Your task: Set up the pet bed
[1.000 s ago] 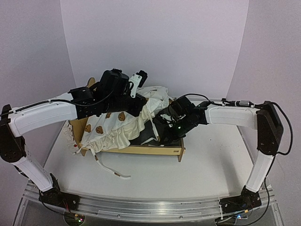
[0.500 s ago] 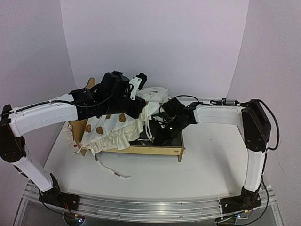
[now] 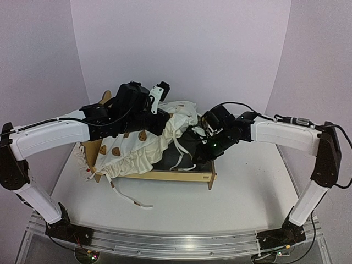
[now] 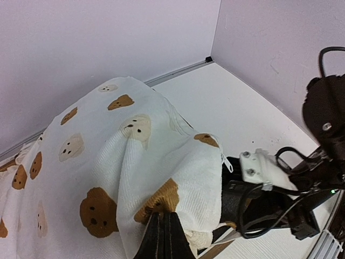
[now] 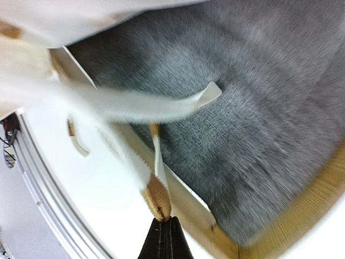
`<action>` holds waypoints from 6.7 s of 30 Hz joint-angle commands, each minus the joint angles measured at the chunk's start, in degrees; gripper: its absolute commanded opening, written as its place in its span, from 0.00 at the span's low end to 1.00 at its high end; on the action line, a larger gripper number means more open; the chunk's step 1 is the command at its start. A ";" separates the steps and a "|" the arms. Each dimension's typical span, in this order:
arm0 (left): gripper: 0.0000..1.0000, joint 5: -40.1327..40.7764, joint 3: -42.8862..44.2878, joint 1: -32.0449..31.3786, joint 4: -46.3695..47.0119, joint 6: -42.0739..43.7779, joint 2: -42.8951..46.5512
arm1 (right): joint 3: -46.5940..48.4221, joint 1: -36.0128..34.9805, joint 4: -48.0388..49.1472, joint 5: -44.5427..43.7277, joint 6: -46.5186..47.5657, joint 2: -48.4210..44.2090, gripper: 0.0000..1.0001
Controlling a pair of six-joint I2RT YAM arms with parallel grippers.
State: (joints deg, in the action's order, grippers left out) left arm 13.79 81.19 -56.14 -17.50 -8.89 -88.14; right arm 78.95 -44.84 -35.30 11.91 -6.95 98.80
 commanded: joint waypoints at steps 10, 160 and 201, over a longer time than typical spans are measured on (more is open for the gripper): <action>0.00 5.26 2.93 0.48 4.16 1.81 5.24 | 16.11 -0.39 -14.11 -3.30 3.07 -4.33 0.00; 0.00 4.65 4.99 0.86 1.90 2.76 6.60 | -8.23 1.33 35.82 -3.87 5.19 2.41 0.00; 0.00 3.61 6.08 0.86 1.56 2.15 4.86 | -29.46 -5.78 70.20 -9.79 -10.32 -0.80 0.00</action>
State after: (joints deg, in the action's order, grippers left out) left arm 17.88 83.66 -55.44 -17.67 -6.05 -84.01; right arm 50.33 -50.34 28.02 2.79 -18.07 97.39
